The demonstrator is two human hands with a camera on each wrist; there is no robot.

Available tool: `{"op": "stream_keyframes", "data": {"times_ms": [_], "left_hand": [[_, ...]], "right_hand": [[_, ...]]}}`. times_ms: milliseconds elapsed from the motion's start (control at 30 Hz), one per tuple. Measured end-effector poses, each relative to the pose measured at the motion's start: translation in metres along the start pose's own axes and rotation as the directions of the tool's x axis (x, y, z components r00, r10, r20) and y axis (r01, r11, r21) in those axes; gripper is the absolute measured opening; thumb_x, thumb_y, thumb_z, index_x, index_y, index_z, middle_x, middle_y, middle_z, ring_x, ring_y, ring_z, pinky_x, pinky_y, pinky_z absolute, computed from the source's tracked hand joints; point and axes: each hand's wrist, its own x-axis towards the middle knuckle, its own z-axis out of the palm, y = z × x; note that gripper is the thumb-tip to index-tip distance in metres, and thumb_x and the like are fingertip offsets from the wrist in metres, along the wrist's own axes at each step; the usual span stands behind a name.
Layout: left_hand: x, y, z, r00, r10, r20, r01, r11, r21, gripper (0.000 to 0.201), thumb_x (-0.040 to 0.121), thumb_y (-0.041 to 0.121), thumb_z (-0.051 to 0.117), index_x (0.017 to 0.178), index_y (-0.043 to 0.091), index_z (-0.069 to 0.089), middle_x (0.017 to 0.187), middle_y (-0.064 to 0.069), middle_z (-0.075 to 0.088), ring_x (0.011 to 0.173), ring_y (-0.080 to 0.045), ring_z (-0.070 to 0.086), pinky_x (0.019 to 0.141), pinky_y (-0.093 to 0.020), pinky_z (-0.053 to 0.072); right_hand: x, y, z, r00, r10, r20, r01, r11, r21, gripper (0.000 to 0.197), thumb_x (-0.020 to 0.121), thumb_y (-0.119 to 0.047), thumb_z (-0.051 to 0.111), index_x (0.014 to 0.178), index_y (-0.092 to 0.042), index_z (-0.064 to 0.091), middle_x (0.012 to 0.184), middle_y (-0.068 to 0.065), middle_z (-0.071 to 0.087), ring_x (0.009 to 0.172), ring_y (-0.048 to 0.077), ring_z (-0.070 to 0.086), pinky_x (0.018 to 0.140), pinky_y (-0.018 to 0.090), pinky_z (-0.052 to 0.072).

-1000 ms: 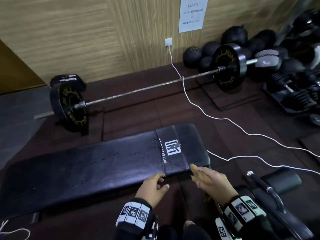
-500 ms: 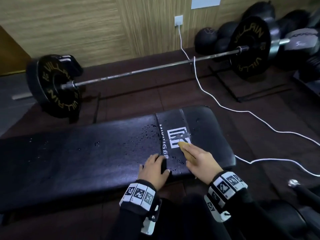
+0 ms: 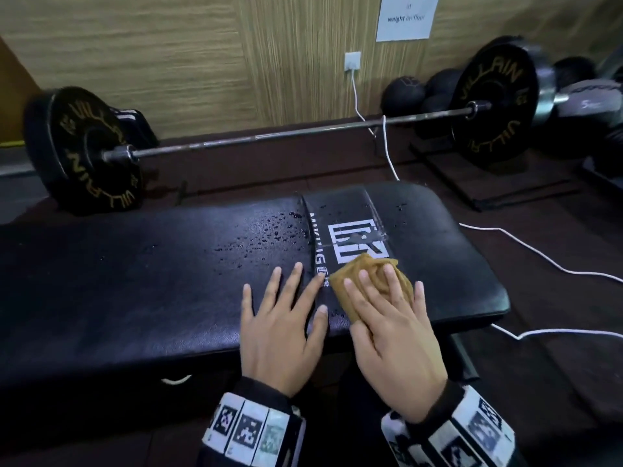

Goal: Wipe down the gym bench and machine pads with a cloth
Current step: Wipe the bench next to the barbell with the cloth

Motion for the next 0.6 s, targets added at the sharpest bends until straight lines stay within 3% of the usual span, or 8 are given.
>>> {"op": "stream_keyframes", "data": {"times_ms": [100,200,300,367,467,600], "left_hand": [[-0.001,0.002,-0.002,1.000,-0.013,-0.024,0.012,1.000,-0.028,0.051,0.094,0.046,0.019,0.142,0.043,0.037,0.152,0.014,0.031,0.143,-0.014,0.025,0.115,-0.051,0.012],[0.001,0.003,-0.003,0.999,-0.030,-0.043,0.028,0.999,-0.039,0.052,0.093,0.042,0.019,0.142,0.041,0.037,0.150,0.015,0.034,0.142,-0.013,0.028,0.114,-0.051,0.017],[0.003,0.003,-0.001,0.997,-0.032,-0.070,0.029,0.998,-0.048,0.051,0.092,0.041,0.023,0.141,0.041,0.040,0.148,0.014,0.039,0.139,-0.014,0.033,0.112,-0.051,0.022],[0.003,0.004,0.001,0.996,-0.038,-0.079,0.035,0.998,-0.044,0.051,0.092,0.042,0.025,0.140,0.041,0.041,0.147,0.014,0.040,0.139,-0.014,0.034,0.112,-0.050,0.021],[0.002,0.003,0.002,0.995,-0.042,-0.094,0.038,0.998,-0.046,0.049,0.093,0.043,0.026,0.140,0.044,0.041,0.147,0.015,0.040,0.140,-0.013,0.032,0.114,-0.049,0.017],[0.002,0.003,0.004,0.992,-0.039,-0.121,0.033,0.998,-0.054,0.049,0.091,0.043,0.029,0.138,0.045,0.042,0.145,0.014,0.043,0.139,-0.013,0.034,0.114,-0.050,0.018]], "right_hand": [[-0.002,-0.007,0.000,1.000,-0.014,0.002,0.014,0.997,-0.079,0.052,0.087,-0.036,0.031,0.134,-0.029,0.053,0.139,-0.008,0.049,0.140,0.023,0.022,0.112,0.052,0.013],[0.006,-0.009,0.003,0.999,-0.010,0.040,0.016,0.990,-0.138,0.050,0.090,-0.040,0.030,0.138,-0.037,0.045,0.145,-0.009,0.043,0.140,0.032,0.028,0.112,0.049,0.021],[0.020,0.000,0.005,0.999,0.007,0.049,0.001,0.986,-0.166,0.051,0.089,-0.043,0.030,0.138,-0.040,0.043,0.146,-0.007,0.042,0.136,0.031,0.036,0.110,0.049,0.027],[0.036,0.020,0.000,0.996,0.069,0.059,-0.054,0.971,-0.232,0.052,0.090,-0.044,0.027,0.141,-0.041,0.035,0.150,-0.007,0.035,0.138,0.028,0.033,0.111,0.049,0.024],[0.053,0.066,-0.016,0.970,0.232,0.071,-0.209,0.948,-0.239,0.051,0.096,-0.041,0.027,0.146,-0.043,0.018,0.157,-0.010,0.015,0.144,0.024,0.015,0.116,0.047,0.011],[0.033,0.093,-0.031,0.937,0.347,0.025,-0.336,0.922,-0.193,0.051,0.098,-0.037,0.028,0.148,-0.040,0.015,0.158,-0.012,0.011,0.145,0.023,0.009,0.117,0.044,0.007]]}}
